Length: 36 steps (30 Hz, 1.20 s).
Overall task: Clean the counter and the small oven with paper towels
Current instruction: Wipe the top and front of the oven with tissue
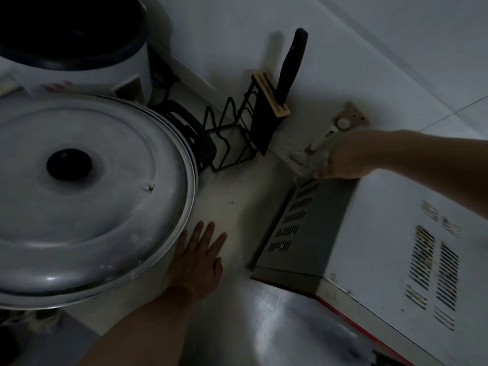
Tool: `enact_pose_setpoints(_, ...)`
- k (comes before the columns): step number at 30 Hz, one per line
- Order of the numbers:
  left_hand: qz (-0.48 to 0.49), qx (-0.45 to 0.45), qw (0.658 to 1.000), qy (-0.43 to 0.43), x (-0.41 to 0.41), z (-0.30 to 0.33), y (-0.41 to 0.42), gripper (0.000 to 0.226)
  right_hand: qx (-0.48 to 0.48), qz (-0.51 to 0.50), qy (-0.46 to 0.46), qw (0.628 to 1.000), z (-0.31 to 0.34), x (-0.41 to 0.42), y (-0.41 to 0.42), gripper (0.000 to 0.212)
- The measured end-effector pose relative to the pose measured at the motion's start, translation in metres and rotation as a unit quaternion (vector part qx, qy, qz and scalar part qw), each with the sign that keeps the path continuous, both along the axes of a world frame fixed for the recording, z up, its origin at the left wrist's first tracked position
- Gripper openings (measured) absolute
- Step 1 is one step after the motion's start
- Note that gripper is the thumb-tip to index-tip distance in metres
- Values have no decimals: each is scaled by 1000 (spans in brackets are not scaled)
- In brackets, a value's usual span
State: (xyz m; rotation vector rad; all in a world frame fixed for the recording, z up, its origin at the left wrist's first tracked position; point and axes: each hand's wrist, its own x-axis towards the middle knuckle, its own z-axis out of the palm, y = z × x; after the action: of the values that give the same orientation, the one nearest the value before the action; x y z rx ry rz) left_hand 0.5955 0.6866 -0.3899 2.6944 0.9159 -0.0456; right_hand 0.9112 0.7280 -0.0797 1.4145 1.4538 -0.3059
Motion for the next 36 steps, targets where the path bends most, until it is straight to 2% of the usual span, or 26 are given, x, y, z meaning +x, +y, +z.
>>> enact_pose_setpoints(2, 2, -1, 1000, 4, 0, 0, 1, 67, -5, 23, -12, 1000, 0, -6, -5, 54)
enact_pose_setpoints(4, 2, -3, 1000, 2, -1, 0, 1, 68, 31, -22, -28, 999, 0, -19, -16, 75)
enact_pose_setpoints(6, 3, -4, 1000, -3, 0, 0, 0, 67, 25, -73, 13, 997, 3, -40, -29, 91)
enact_pose_setpoints(8, 3, -6, 1000, -4, 1, 2, 0, 67, -22, -67, 95, 993, 12, -70, -46, 84)
enact_pose_setpoints(10, 0, -2, 1000, -10, 2, 4, 0, 68, -22, -30, 159, 987, 19, -105, -73, 68)
enact_pose_setpoints(16, -13, 11, 999, -31, -1, 4, 4, 67, 162, -15, 239, 957, 14, -146, -142, 42)
enact_pose_setpoints(20, -17, 10, 1000, 0, -1, 4, 2, 68, 342, -3, 320, 883, 7, -140, -184, 32)
enact_pose_setpoints(23, 6, -19, 1000, 5, 6, 17, 1, 65, 454, -42, 312, 833, -9, -146, -215, 38)
enact_pose_setpoints(25, -11, -24, 998, -62, 18, 41, 1, 59, 520, -84, 259, 810, -23, -160, -236, 45)
enact_pose_setpoints(27, -62, -10, 981, -182, 34, 75, 4, 54, 572, -136, 201, 783, -37, -176, -255, 48)
enact_pose_setpoints(30, -77, 16, 925, -372, 69, 147, 16, 49, 642, -212, 154, 721, -48, -185, -285, 45)
enact_pose_setpoints(32, -89, 5, 878, -470, 90, 200, 17, 44, 669, -235, 127, 694, -49, -184, -302, 45)
enact_pose_setpoints(34, -162, 12, 833, -529, 108, 251, 2, 42, 683, -253, 111, 677, -48, -179, -320, 45)
enact_pose_setpoints(36, -251, 44, 819, -515, 123, 284, -19, 45, 689, -269, 97, 666, -49, -171, -343, 46)
